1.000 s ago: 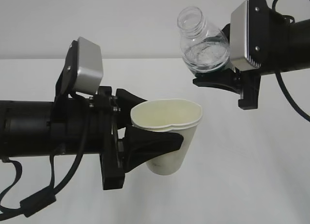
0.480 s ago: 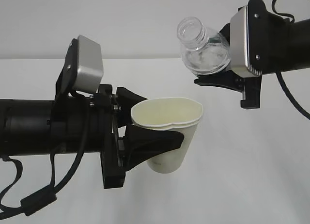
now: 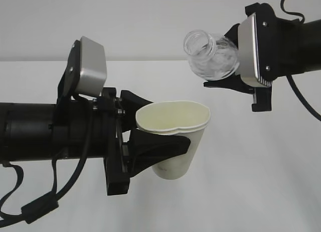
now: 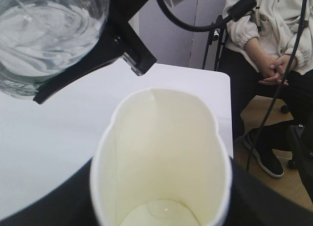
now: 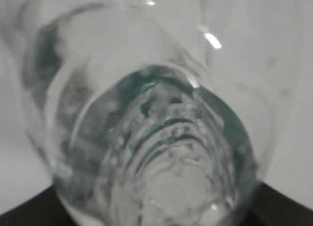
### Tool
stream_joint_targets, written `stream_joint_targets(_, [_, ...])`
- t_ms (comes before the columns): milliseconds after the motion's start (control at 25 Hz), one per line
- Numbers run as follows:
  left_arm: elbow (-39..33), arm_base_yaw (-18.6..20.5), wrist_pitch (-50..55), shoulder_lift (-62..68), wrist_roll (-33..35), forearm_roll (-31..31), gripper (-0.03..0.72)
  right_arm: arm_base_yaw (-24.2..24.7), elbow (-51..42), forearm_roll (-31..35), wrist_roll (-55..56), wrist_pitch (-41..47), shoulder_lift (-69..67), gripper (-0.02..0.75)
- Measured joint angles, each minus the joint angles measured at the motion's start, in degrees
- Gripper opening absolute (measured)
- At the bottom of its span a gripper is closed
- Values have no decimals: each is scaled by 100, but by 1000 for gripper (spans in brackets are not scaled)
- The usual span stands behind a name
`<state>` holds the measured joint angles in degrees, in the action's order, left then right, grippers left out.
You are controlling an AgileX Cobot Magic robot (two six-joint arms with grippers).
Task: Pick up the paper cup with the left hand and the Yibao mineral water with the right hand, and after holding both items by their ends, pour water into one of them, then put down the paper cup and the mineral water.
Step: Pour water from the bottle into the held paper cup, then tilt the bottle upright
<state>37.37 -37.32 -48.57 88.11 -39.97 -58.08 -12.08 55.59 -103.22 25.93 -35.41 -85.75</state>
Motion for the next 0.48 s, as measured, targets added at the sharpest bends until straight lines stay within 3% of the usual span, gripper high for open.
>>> stream_joint_targets(480, [0, 0, -51, 0, 0, 0, 409, 0, 0, 0, -486, 39, 0, 435])
